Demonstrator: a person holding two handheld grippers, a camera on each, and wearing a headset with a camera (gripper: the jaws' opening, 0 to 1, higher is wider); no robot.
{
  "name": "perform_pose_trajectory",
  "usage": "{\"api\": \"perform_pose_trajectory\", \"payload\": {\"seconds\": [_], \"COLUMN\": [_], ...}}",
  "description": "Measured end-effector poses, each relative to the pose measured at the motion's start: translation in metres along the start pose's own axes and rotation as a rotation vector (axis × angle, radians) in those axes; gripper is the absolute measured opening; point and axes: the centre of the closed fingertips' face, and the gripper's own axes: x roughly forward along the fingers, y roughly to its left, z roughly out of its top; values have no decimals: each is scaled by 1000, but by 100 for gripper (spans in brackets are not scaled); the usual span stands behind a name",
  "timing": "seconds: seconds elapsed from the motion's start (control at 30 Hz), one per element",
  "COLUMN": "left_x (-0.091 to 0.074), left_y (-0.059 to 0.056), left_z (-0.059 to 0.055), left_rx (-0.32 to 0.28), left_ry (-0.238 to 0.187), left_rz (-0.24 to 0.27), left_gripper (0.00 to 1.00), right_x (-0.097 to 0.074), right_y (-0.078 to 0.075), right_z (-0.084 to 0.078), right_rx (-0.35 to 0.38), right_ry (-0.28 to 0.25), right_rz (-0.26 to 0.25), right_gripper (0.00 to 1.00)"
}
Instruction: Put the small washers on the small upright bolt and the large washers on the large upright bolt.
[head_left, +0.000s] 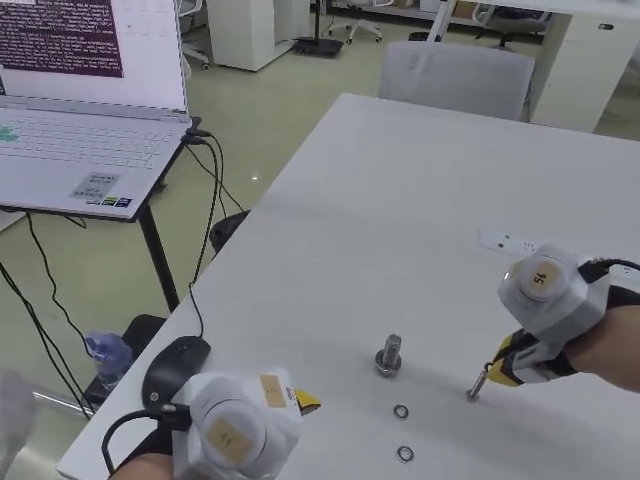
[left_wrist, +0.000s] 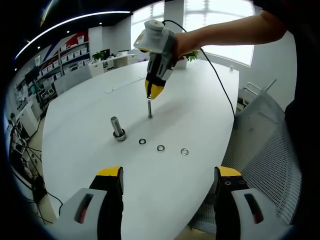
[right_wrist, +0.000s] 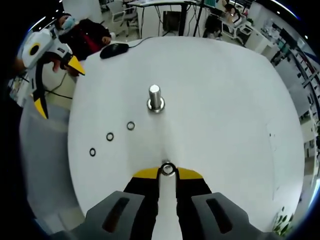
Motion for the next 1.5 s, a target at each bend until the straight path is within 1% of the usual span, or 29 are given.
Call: {"api": "perform_pose_trajectory", "payload": {"seconds": [0.27,0.53,0.77,1.1,1.23,1.43,1.5], "left_x": [-1,-2,-1,-3,-3,-3,-3], "left_y": [0,1,-1,-5,-7,-9,-9], "left_z": [-3,-5,-6,-7,-7,-8,-10], "left_rx": [-3,-6,-6,-6,-12,-8,-10], "left_ry": [7,5,10,11,12,19,22], "left_rz": [-4,0,-5,-10,-16,-20,-20], "left_gripper": [73,72,72,71,71,71,71], "right_x": [6,11,15,30,36,44,45], "right_y": [0,0,1,3,3,8,9], "right_z": [-1,-3,-4,-10,-10,-13,-13], "right_rx": [-6,-13,-23,-30,-28,-35,-36], "right_ry": [16,30,39,67,65,82,81], "right_rz": [5,9,14,25,27,32,33], "right_gripper": [12,12,12,12,12,12,12]}}
